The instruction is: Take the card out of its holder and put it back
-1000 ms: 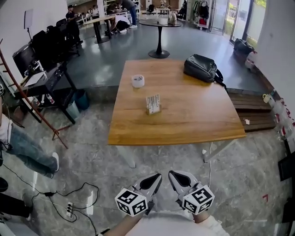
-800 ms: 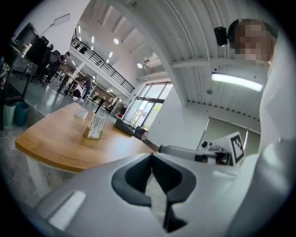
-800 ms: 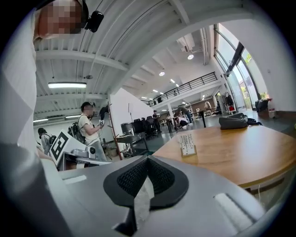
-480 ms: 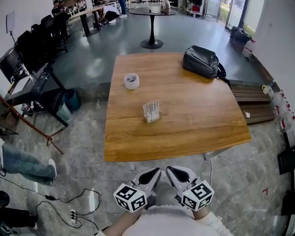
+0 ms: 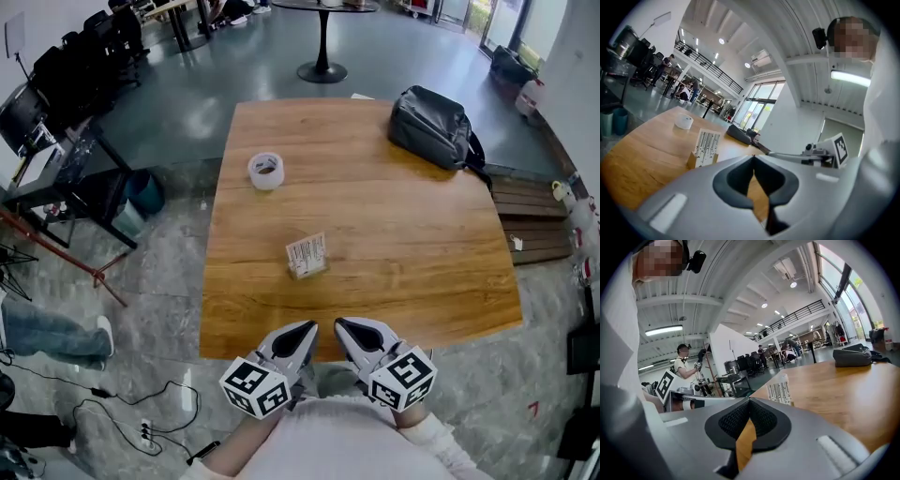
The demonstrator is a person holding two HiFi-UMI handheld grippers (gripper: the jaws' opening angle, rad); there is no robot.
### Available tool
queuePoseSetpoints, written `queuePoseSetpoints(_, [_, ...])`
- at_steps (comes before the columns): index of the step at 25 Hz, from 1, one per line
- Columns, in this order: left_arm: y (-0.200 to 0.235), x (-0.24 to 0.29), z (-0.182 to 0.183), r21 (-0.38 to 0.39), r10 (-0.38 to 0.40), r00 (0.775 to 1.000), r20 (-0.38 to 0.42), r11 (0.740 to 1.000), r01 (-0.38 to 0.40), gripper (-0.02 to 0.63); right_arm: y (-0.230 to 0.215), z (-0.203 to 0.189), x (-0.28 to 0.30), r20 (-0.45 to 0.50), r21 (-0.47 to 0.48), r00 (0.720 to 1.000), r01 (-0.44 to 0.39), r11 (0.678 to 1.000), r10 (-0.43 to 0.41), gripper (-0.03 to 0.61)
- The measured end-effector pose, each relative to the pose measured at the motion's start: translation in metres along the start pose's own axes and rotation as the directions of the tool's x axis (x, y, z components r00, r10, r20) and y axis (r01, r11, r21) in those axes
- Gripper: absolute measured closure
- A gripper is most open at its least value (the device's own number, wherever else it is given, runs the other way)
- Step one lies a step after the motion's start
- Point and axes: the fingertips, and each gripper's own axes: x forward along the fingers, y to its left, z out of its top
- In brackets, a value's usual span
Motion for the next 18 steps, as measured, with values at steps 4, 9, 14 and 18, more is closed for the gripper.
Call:
queuePoseSetpoints(4, [0.016,0.031,0.020,0.000,0.035,0.999,0.024,0.999,-0.035,0.606,-0.031,0.014,0.018,-0.017,-0.008,0.998,-0.052,0.999,0.052,0.581])
queuePoseSetpoints(9, [0.031,0.049,0.025,-0.003,0.055,0.998,-0.004,0.998,-0.056,0.606,-0.058,0.022,0.033,-0.031,0.011,0.998,-0.060,0.998,0.060,0.581])
queuePoseSetpoints(14, [0.044,0.065,0.039,0.018,0.043,0.999,-0.019,0.999,-0.043,0.606,-0.073,0.034,0.048,-0.021,0.022,0.998,-0.064,0.998,0.065,0.580])
queuePoseSetpoints(18, [0.052,0.076,0.051,0.057,0.011,0.998,-0.067,0.998,-0.008,0.606,-0.072,0.040,0.058,-0.021,0.027,0.997,-0.076,0.997,0.077,0.580])
